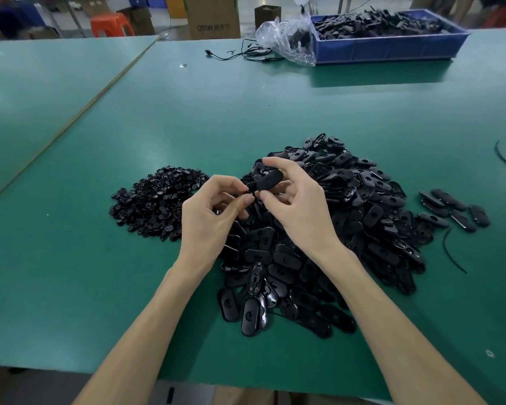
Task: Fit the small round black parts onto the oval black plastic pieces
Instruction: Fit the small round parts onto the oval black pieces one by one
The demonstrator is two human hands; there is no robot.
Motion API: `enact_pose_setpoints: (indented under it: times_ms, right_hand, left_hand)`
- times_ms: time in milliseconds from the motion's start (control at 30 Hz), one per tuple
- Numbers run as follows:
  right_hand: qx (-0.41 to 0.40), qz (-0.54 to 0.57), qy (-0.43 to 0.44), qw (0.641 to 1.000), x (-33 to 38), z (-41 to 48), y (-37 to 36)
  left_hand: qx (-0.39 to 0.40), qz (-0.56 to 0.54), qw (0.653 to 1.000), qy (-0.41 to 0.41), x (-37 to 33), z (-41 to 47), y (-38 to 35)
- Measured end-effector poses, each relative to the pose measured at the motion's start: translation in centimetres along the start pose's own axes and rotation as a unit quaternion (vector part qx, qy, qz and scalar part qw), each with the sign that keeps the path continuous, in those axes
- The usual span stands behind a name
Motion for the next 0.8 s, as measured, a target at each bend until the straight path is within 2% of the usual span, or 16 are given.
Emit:
enact_pose_setpoints:
  times_ms: [300,600,800]
  right_hand:
    - [0.017,0.002,-0.016,1.0,-0.22,-0.34,-0.3]
    - [0.017,-0.008,-0.02,1.0,-0.06,-0.43,-0.2]
    - [0.035,0.038,-0.039,0.998,-0.37,-0.64,-0.6]
  left_hand:
    - [0.008,0.013,1.0,-0.014,-0.3,0.03,-0.21]
    - [-0.012,-0.019,1.0,0.016,0.15,0.23,0.11]
    - [-0.029,-0.002,1.0,-0.007,-0.2,0.38,0.41]
Point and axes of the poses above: each hand's wrist, its own z-axis towards the middle knuckle, its own y-axis out of the back of the hand, x = y × z, the point moved 6 cm from there along z, towards the middle knuckle, and after that the axes turned 7 degrees about -x, right-handed, at the moved point
